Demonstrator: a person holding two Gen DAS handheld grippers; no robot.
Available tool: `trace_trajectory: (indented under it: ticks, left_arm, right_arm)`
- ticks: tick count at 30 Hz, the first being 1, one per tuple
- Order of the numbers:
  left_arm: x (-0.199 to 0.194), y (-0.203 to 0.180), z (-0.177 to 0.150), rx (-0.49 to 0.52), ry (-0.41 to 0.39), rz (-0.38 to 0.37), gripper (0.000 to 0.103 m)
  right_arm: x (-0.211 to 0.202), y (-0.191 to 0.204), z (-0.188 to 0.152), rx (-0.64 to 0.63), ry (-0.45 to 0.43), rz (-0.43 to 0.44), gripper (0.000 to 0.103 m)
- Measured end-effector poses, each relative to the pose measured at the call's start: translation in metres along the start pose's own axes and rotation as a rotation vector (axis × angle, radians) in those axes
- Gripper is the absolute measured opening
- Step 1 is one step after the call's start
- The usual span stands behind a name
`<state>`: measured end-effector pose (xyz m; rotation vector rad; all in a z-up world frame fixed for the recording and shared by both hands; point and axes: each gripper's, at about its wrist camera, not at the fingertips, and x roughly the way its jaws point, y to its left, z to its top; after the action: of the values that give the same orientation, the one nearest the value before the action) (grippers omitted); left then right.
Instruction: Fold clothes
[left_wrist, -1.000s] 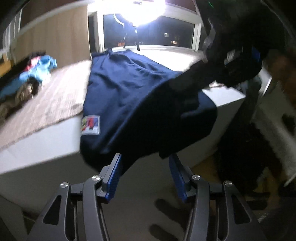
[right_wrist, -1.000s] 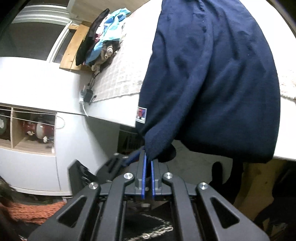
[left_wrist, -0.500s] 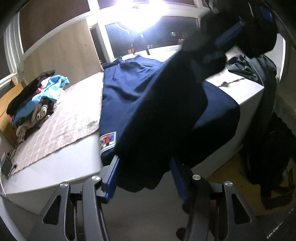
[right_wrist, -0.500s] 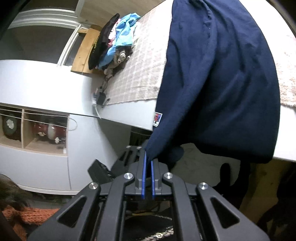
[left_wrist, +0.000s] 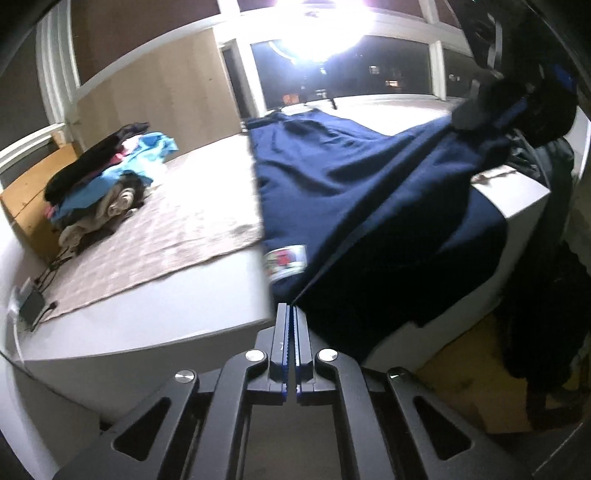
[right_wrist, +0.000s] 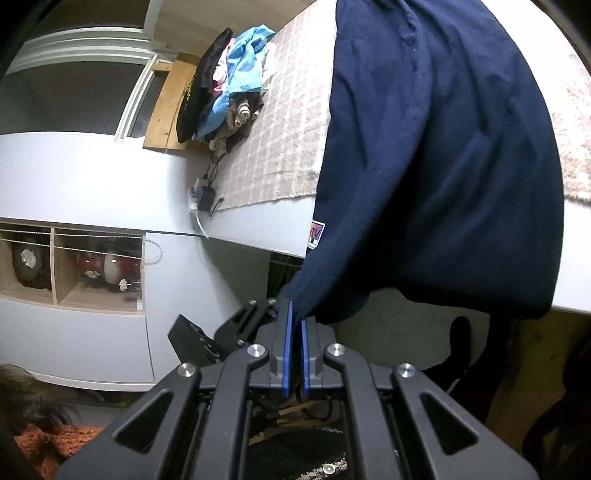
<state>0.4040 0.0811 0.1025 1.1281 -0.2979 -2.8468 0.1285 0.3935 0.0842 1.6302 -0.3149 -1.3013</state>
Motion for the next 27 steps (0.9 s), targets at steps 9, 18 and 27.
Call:
trace_trajectory:
  ticks: [9, 18, 27]
  left_arm:
    - [-0.02, 0.016, -0.005, -0.042, -0.025, -0.065, 0.018]
    - [-0.015, -0.059, 0.009, 0.04, -0.144, -0.05, 0.055]
    - [0.028, -0.059, 0.011, -0.077, -0.114, 0.176, 0.055]
  right_arm:
    - [0.007, 0.012, 0.008, 0.001, -0.003, 0.01, 0.005]
    - [0.015, 0.024, 0.013, 0.005, 0.017, -0.004, 0.005]
    - [0.005, 0.024, 0.022, -0.024, 0.067, -0.007, 0.005]
